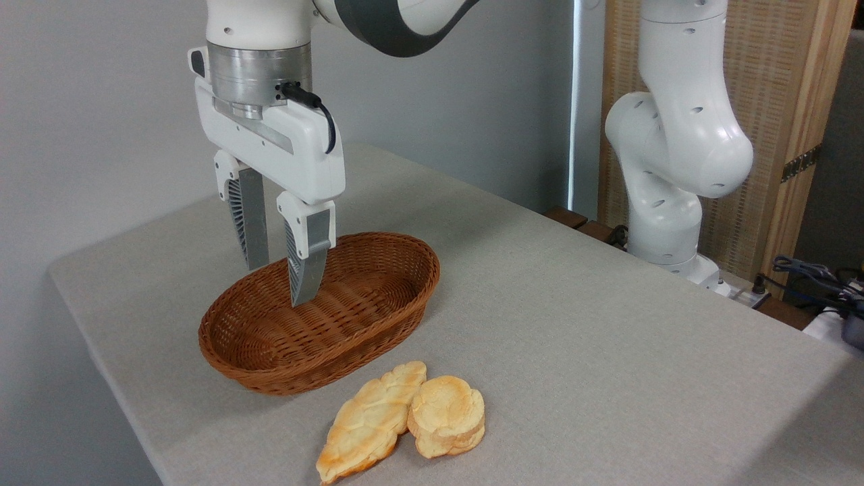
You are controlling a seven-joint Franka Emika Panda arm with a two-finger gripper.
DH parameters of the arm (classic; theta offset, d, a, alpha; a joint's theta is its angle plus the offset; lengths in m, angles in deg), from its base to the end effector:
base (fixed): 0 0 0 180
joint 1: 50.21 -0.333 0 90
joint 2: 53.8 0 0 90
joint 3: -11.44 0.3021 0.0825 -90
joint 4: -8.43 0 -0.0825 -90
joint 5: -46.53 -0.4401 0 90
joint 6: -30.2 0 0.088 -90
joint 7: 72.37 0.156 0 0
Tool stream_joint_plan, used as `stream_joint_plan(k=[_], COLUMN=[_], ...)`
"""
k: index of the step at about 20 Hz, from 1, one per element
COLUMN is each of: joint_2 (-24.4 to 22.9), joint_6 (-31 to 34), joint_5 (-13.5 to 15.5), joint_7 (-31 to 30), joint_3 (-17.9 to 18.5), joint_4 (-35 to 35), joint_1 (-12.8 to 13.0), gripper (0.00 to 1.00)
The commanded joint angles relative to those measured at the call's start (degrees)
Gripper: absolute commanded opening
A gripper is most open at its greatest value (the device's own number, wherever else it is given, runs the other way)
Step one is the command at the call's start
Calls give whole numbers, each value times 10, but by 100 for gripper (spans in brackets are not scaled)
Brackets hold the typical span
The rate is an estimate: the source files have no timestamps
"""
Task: Put bread into the basket
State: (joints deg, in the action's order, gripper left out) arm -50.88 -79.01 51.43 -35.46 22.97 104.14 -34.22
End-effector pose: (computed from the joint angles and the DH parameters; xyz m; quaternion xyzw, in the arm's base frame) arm 0.6574 -0.0634 0.5098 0.9343 -0.3424 0.0992 0.0091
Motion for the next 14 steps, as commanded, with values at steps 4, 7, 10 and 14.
stream_joint_plan(k=[4,7,10,14], joint_2=[-4,-5,-5,-14], joint_6=[22,32,36,41], joint_5=[8,8,8,8], joint_7=[-3,-3,-3,5], joint_3=[2,3,4,4], joint_4=[-6,-6,-6,-1], joint_1=[-2,-3,-3,-4], gripper=[100,100,100,100])
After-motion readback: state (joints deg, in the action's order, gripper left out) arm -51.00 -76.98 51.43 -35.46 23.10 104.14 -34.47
